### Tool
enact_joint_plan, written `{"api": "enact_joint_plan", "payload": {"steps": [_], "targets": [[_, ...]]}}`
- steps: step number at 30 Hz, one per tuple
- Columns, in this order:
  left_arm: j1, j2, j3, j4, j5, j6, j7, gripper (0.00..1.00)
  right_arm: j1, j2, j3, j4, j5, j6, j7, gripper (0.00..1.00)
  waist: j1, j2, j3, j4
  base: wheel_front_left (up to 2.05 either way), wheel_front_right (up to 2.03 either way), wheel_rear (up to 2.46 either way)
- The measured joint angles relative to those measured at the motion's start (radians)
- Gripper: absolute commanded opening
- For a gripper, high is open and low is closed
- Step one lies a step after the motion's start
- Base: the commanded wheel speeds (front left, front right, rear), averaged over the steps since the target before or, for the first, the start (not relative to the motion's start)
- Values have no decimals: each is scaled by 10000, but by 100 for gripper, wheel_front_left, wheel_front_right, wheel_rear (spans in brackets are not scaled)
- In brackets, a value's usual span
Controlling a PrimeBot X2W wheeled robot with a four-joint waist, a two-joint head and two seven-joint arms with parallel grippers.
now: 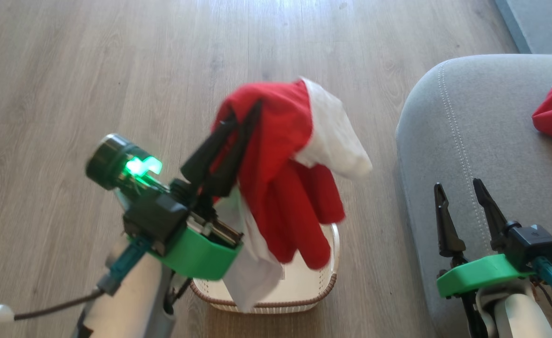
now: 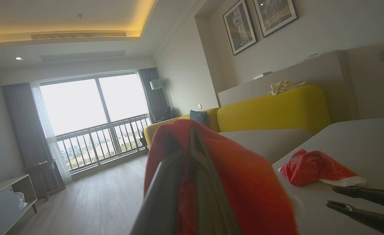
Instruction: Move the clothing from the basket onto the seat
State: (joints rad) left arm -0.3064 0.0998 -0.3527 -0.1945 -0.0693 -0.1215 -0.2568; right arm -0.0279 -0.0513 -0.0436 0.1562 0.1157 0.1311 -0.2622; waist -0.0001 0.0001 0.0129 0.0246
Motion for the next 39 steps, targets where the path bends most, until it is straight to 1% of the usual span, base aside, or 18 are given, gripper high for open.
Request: {"api": "enact_joint_plan", "payload": {"steps": [2,9,16,19,23,24,29,32,33,37,39], "targets": [[135,-8,-207,-94,-4,-79,0,0,1,-23,82,-61,2,0,0,100,0,0,-5,-32,0,0,0],[472,-52,-635,-151,0,-79,0,0,39,-25,205,-121,88,0,0,100,0,0,60,-106,0,0,0],[468,-86,-633,-138,0,-81,2,0,39,-180,447,-339,88,0,0,100,1,0,144,-145,0,0,0],[454,-92,-612,-138,0,-82,2,0,37,-305,640,-635,268,0,0,100,0,0,213,-147,0,0,0],[444,-96,-430,-94,-15,-82,2,0,-9,-917,1260,-1358,610,0,0,100,1,0,342,-161,0,0,0],[441,-92,-336,-42,-15,-82,2,0,-10,-1310,1705,-1728,694,0,0,100,1,0,385,-176,0,0,0],[435,-58,-330,119,-27,-82,2,0,-11,-2439,2826,-2592,721,0,0,100,1,0,458,-226,0,0,0],[434,-10,-309,144,-27,-82,2,0,-21,-3007,3379,-3045,715,0,0,100,1,0,508,-274,0,0,0],[434,-10,-309,144,-27,-82,2,0,-21,-3007,3379,-3045,715,0,0,100,1,0,508,-274,0,0,0],[412,82,-339,142,-10,-82,2,0,-88,-3639,4015,-3287,508,0,0,100,1,0,581,-342,0,0,0],[383,167,-416,130,81,-82,2,0,-248,-3808,4268,-3298,426,0,0,100,1,0,622,-365,0,0,0]]}}
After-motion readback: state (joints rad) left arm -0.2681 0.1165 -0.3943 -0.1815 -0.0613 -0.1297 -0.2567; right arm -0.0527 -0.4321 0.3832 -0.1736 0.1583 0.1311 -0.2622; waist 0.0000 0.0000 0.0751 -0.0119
